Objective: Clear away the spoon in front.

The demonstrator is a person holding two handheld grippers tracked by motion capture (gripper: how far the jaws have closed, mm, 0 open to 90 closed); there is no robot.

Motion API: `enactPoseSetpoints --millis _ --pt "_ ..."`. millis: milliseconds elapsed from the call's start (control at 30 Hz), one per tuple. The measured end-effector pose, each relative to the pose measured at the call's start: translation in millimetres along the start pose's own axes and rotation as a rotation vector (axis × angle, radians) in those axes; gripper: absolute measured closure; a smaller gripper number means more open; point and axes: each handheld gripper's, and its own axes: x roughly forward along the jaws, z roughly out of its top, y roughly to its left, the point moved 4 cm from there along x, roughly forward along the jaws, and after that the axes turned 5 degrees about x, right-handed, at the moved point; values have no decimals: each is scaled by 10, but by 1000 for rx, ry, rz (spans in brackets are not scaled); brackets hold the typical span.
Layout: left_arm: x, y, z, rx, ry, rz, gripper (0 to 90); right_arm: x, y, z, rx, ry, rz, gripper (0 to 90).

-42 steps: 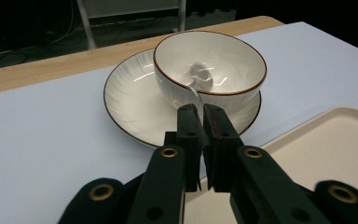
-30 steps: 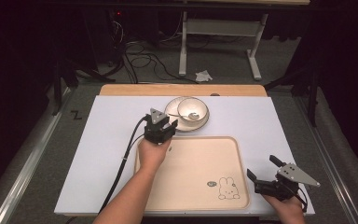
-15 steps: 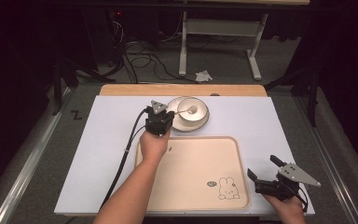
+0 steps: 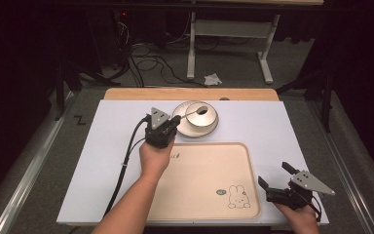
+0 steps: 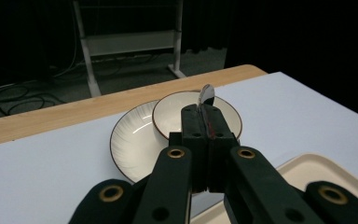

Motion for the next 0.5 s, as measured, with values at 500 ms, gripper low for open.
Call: enactPoseSetpoints --millis 500 --pt "-900 301 -528 -17 -4 51 898 4 22 3 -14 1 -5 6"
